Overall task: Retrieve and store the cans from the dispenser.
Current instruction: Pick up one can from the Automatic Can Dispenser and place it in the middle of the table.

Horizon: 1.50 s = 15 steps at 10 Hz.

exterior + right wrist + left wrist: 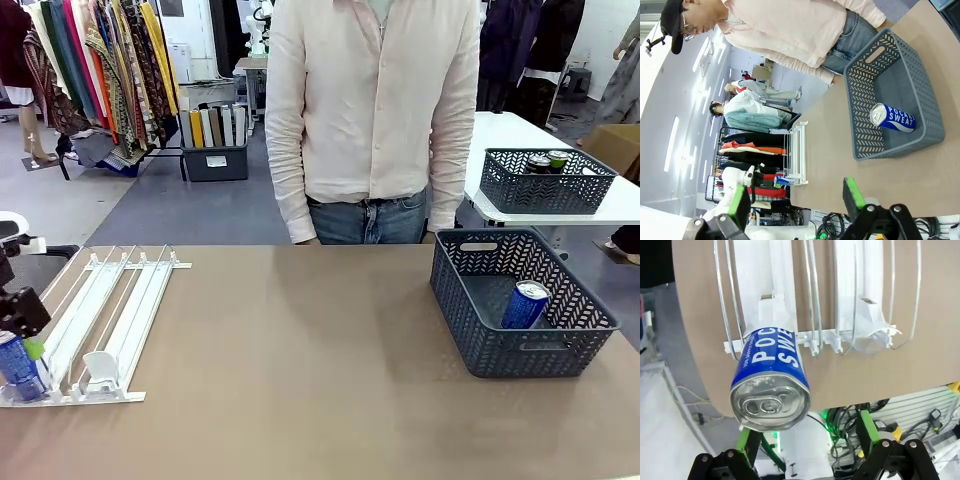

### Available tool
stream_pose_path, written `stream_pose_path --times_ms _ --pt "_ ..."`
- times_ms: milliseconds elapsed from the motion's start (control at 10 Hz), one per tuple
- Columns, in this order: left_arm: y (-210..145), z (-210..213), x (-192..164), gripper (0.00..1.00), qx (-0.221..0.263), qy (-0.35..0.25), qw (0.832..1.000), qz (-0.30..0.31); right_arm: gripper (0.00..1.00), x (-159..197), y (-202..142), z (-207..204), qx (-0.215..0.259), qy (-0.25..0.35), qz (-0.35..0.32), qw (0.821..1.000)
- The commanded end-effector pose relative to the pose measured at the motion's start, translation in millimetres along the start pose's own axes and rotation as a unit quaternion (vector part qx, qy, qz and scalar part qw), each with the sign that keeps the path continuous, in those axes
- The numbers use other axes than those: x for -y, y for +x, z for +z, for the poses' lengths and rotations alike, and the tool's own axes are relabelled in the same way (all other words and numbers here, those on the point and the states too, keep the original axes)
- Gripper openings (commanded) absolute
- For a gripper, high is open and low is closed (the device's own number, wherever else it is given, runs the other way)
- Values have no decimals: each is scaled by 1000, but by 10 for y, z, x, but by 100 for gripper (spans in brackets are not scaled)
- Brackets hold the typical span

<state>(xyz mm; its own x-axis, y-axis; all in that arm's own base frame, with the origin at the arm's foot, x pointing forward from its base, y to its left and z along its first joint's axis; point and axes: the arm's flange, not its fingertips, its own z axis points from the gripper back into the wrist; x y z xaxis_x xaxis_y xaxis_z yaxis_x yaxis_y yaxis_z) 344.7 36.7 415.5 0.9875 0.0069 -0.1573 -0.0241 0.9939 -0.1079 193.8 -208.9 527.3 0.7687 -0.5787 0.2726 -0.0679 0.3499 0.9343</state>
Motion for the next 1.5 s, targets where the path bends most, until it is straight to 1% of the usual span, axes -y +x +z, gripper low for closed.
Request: stream_pose_path --times_ms 0,200,500,700,1000,1100,1200,1400 --pt "18 -33 -14 100 6 36 999 22 100 -27 35 -1 7 16 12 1000" --pt "57 -65 -39 100 12 42 999 23 100 -27 35 -1 7 16 12 1000" --pt "184 -143 -130 100 41 49 997 51 100 -27 35 -1 7 16 12 1000" --pt "232 -148 -170 100 53 45 996 56 100 -27 35 -1 7 16 12 1000" --pt "238 -142 -164 100 50 58 996 55 100 -27 35 -1 7 16 12 1000" --pt "231 -146 -161 59 43 71 995 53 100 -27 35 -1 7 16 12 1000" --pt "217 -146 -144 0 34 74 995 52 100 -27 35 -1 7 16 12 1000" --pt "186 -144 -140 0 36 83 994 55 100 -27 35 -1 7 16 12 1000"
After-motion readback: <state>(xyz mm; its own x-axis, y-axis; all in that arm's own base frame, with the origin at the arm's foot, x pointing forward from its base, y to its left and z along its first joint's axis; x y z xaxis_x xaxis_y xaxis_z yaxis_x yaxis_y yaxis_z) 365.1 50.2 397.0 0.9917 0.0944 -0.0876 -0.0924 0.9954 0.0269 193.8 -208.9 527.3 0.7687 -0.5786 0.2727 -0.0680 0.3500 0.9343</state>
